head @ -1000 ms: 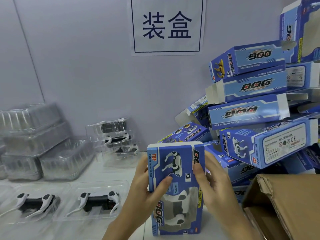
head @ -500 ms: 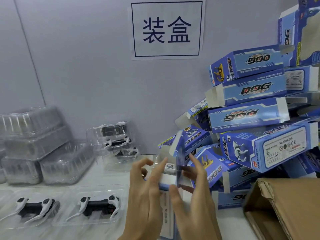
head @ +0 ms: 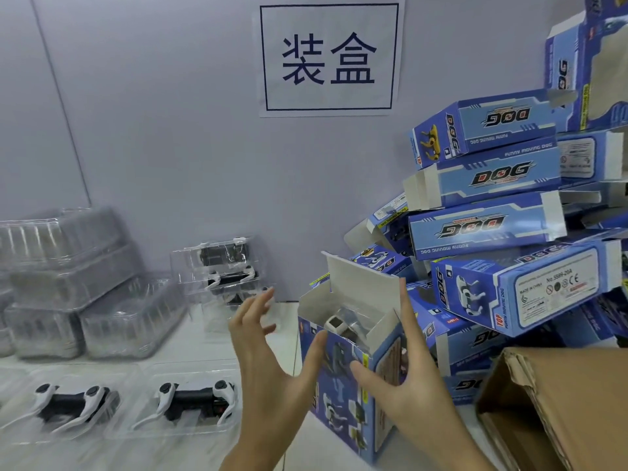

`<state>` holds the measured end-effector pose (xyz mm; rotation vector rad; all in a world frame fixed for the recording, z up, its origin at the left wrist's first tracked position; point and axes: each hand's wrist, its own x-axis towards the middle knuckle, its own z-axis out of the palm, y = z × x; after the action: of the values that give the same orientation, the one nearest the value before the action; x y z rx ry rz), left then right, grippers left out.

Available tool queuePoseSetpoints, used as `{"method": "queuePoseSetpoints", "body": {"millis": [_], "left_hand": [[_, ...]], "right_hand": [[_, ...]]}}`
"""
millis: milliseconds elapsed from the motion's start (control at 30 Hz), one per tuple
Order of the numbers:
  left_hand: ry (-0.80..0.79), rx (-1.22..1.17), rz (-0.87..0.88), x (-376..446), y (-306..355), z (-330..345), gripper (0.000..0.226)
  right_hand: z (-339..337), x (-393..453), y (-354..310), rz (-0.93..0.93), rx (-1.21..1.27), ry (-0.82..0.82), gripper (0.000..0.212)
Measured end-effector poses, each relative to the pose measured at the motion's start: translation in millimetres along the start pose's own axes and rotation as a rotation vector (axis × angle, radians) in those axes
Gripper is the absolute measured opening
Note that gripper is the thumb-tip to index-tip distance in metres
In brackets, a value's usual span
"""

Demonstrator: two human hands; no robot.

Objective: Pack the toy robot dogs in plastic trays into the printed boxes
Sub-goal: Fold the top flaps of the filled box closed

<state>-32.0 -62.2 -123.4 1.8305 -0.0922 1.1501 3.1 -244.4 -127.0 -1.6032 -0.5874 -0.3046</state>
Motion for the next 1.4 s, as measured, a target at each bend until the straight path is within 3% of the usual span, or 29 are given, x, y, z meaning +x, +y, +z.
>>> {"method": "queuePoseSetpoints", "body": {"millis": [133, 267, 433, 667, 900, 1000, 1167, 1300, 1400], "left_hand": [[-0.248, -0.129, -0.129, 5.7, -15.9, -7.3, 0.086], [-0.489, -0.346, -0.231, 1.3, -18.1, -8.8, 0.063], [-0.442, -0.253, -0.125, -3.8, -13.7, -5.8, 0.046], [-0.456, -0.385, -0.188, -5.3, -15.4, -7.1, 0.042], [-0.419, -0.182, 0.004, 0.7, -15.8, -5.5, 0.042], [-0.391, -0.221, 0.020, 2.9, -13.1, -3.0, 0.034], [-0.327, -0.341, 0.053, -0.9, -8.3, -0.2, 0.026], [-0.243, -0.542, -0.028, -4.2, -6.5, 3.6, 0.033], [-0.263, -0.526, -0.054, -2.0, -9.9, -1.4, 0.038]], "right_hand": [[-16.9, 3.9, 2.9, 0.069, 0.133, -0.102, 0.102], [-14.6, 1.9, 7.3, 0.110, 0.319, -0.076, 0.091], [-6.5, -3.0, 12.6, 0.086, 0.417, 0.044, 0.085], [0.9, -9.0, 17.0, 0.006, 0.251, 0.082, 0.058], [-3.6, -8.6, 15.5, -0.009, 0.193, 0.107, 0.039], [-5.1, -7.8, 10.1, -0.040, 0.151, 0.082, 0.036], [-1.3, -9.3, 0.6, -0.114, 0.133, 0.088, 0.054], [1.6, -11.2, 1.9, -0.123, 0.260, 0.127, 0.038], [3.1, -11.7, 3.1, -0.148, 0.255, 0.138, 0.036]]}}
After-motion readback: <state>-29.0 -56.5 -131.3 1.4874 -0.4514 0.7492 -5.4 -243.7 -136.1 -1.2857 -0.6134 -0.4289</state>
